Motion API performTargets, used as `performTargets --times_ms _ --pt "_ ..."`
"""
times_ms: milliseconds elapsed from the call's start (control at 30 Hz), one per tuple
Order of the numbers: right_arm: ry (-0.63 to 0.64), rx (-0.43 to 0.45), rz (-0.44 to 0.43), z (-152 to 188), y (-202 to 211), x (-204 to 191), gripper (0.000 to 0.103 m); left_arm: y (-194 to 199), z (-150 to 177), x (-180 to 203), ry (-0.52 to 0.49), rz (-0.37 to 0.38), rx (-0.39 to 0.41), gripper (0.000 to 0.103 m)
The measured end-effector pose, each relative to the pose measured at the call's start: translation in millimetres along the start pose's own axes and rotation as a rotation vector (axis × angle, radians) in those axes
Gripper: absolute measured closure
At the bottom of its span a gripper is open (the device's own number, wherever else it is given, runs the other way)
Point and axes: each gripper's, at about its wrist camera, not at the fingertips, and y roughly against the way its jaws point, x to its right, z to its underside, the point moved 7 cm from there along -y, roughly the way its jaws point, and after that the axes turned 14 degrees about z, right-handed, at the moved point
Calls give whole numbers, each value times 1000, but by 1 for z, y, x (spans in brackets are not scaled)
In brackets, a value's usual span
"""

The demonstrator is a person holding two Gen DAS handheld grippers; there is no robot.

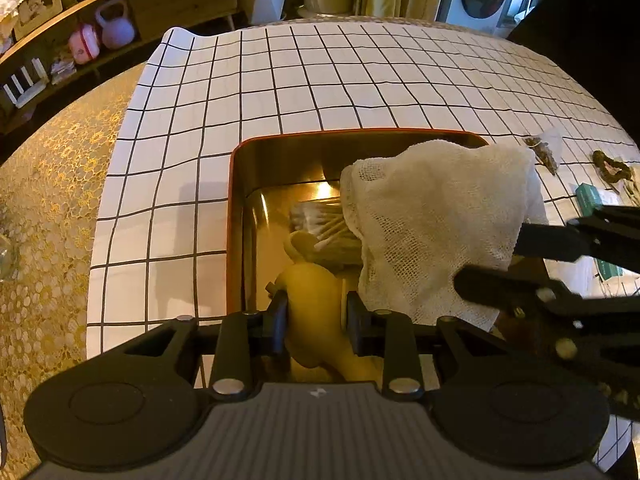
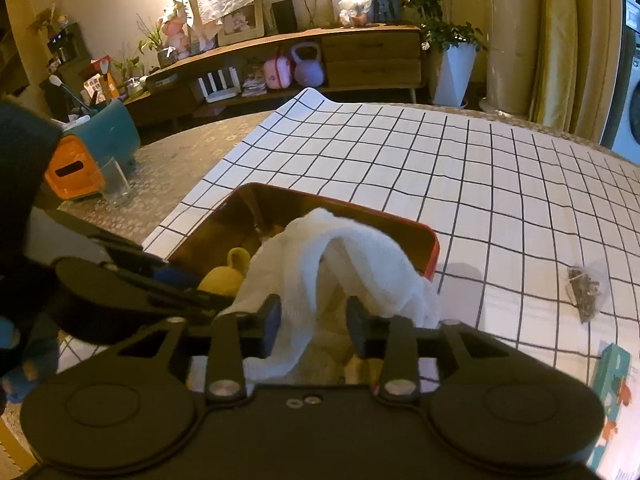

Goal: Organize soft objects
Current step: 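Carry the duck and towel over the tin box and lower them inside, then open both grippers and withdraw them from the tin box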

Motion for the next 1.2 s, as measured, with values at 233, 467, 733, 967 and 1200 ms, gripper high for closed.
performTargets --times_ms 233,467,733,967,1200 --pt "-23 9 -8 5 18 5 55 11 1 5 17 8 29 51" --pt "-51 39 -25 5 43 11 48 33 1 14 31 20 68 41" --pt "-67 93 -24 7 83 21 40 73 6 37 -1 16 143 40" --pt "-95 138 -24 10 117 37 34 101 5 77 -73 32 211 40" --pt "-126 179 -4 18 145 59 26 112 6 121 -145 59 263 28"
